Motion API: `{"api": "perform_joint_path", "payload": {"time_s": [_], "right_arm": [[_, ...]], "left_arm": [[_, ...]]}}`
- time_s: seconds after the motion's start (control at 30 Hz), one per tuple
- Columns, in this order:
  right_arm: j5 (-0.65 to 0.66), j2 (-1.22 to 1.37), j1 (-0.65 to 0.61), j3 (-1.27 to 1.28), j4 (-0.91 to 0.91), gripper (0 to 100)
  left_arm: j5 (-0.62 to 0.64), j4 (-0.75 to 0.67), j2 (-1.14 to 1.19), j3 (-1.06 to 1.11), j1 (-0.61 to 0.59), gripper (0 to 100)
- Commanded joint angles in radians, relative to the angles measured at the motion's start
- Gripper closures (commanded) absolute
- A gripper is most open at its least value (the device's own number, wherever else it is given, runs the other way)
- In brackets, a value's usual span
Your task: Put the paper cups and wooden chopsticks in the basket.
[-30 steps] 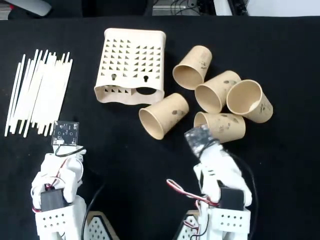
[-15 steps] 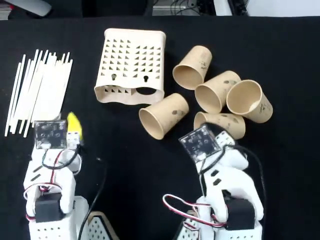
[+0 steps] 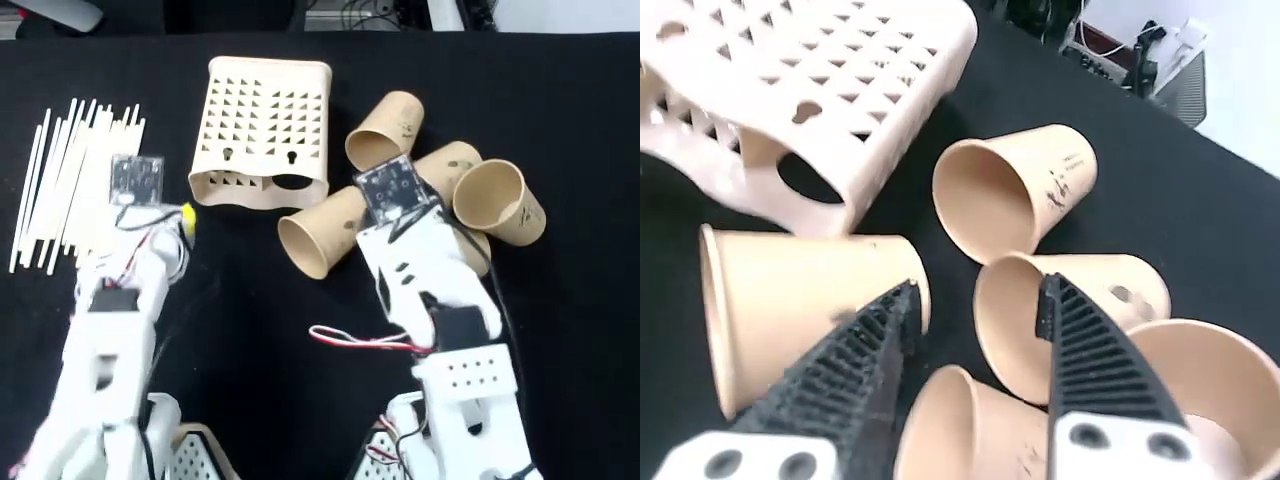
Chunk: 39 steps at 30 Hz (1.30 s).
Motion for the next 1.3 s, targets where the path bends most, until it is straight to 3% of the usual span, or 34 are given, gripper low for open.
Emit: {"api": "perform_joint_path", "payload": {"time_s": [0.0,0.13,0.33,0.47,0.57,0.73,0.97,1.27], "right_arm": [[-0.054,0.013,-0.014,0.013,-0.075,79.3],[-0.066,0.013,-0.015,0.091,-0.157,79.3],[-0.068,0.013,-0.017,0.171,-0.219,79.3],[-0.097,0.013,-0.031,0.213,-0.259,79.3],[-0.097,0.013,-0.031,0.219,-0.261,79.3],[-0.097,0.013,-0.034,0.228,-0.261,79.3],[-0.095,0.013,-0.054,0.24,-0.262,79.3],[-0.095,0.013,-0.051,0.242,-0.262,79.4]], "left_arm": [[-0.008,-0.084,0.252,-0.111,0.007,78],[-0.008,-0.16,0.331,-0.124,0.004,78],[0.095,-0.417,0.405,-0.117,0.024,78],[0.104,-0.566,0.585,-0.171,0.062,80],[0.104,-0.603,0.747,-0.292,0.053,85],[0.104,-0.525,0.864,-0.433,0.031,94],[0.106,-0.364,0.651,-0.36,0.041,97],[0.114,0.199,0.218,-0.475,0.048,97]]}}
